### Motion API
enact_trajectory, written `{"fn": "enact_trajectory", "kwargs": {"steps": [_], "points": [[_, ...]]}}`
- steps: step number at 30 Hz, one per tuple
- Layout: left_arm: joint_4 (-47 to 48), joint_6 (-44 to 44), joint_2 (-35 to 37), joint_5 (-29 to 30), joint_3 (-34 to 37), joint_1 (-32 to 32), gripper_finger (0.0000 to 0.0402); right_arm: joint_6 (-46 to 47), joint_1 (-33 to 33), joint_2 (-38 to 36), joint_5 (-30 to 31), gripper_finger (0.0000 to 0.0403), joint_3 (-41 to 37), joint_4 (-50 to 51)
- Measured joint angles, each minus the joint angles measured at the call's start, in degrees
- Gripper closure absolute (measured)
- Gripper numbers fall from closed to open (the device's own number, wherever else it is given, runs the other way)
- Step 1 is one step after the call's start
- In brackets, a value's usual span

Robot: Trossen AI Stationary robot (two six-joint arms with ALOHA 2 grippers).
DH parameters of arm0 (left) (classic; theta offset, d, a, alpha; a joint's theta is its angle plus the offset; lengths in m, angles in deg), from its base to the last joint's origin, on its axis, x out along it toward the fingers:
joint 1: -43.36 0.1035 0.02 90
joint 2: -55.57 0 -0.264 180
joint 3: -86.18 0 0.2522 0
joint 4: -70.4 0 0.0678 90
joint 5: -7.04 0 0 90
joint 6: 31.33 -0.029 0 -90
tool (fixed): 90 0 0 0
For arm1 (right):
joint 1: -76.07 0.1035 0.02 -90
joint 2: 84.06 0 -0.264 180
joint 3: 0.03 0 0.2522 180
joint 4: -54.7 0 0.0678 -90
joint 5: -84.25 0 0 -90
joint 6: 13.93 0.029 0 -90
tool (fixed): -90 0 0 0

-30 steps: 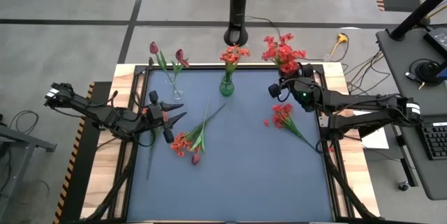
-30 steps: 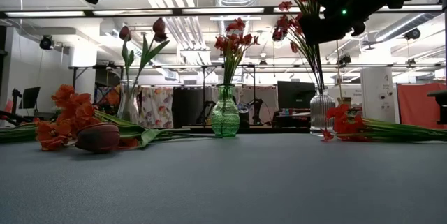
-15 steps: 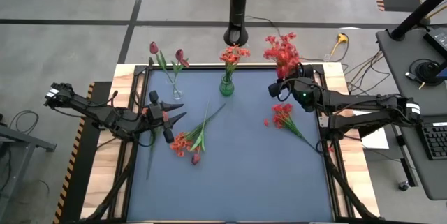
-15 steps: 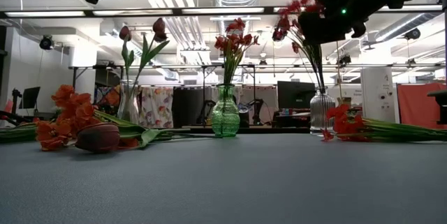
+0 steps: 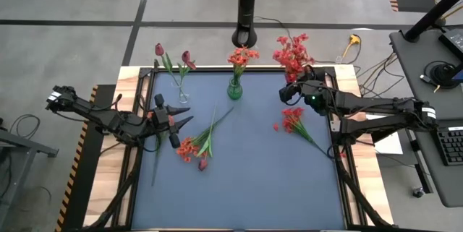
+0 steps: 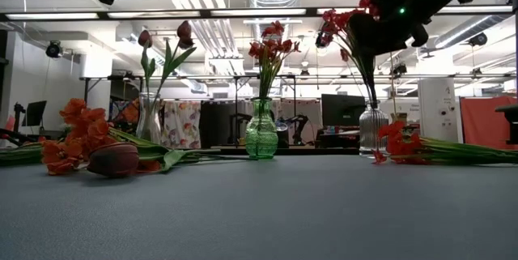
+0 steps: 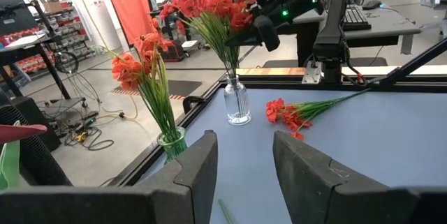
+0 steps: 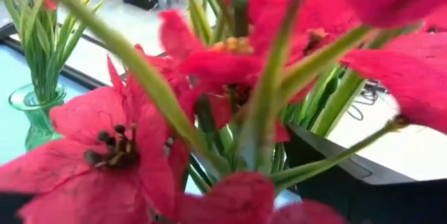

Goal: Sort flowers into vase by color
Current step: Put the left red flowers into the right transparent vase

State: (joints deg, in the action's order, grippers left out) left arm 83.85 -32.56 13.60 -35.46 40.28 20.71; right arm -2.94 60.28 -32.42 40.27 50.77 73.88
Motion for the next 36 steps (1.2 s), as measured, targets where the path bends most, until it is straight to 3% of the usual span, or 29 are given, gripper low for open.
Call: {"fn": "enact_trajectory", "kwargs": {"steps": [12, 23, 36], "points": [[1.05, 1.49, 0.00, -0.02, 0.00, 0.00, 0.0278, 10.84, 2.94, -0.13, -0.05, 0.0181, 5.94, 17.60], [1.77, 5.53, -1.38, -0.07, 0.00, 0.00, 0.0278, 16.75, 7.45, -0.22, -0.23, 0.0181, 6.59, 21.52], [4.51, 14.01, -10.21, -9.76, 0.02, -0.02, 0.0278, 27.21, 11.99, -0.22, -5.16, 0.0181, 6.59, 27.23]]}}
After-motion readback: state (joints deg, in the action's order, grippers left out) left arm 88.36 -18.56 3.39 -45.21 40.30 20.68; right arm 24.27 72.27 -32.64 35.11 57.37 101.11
